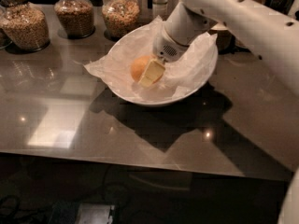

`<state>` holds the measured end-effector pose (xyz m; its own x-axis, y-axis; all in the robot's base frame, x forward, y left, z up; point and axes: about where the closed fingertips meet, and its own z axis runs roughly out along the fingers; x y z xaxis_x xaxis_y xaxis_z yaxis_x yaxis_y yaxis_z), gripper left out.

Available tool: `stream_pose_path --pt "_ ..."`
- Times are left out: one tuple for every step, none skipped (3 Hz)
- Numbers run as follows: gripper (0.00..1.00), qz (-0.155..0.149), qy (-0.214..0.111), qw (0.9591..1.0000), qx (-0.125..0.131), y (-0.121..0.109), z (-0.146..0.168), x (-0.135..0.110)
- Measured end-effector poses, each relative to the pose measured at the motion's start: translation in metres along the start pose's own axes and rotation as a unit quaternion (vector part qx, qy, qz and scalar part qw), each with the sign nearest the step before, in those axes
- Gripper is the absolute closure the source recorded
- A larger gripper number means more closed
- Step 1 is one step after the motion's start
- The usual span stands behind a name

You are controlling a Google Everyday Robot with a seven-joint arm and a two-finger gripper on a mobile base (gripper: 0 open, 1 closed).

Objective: Pick orange from white bowl

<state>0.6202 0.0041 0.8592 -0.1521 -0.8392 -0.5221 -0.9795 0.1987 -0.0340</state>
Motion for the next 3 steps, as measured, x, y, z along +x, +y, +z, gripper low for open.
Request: stream_pose_path --pt "1.00 -0.054 -0.139 0.9886 0.020 0.025 -0.052 -0.038" --pt "1.00 -0.114 -0.248 0.9620 0.019 0.070 -0.112 -0.064" --pt "1.00 -0.198 -0.294 0.9350 0.024 0.122 -0.170 -0.065"
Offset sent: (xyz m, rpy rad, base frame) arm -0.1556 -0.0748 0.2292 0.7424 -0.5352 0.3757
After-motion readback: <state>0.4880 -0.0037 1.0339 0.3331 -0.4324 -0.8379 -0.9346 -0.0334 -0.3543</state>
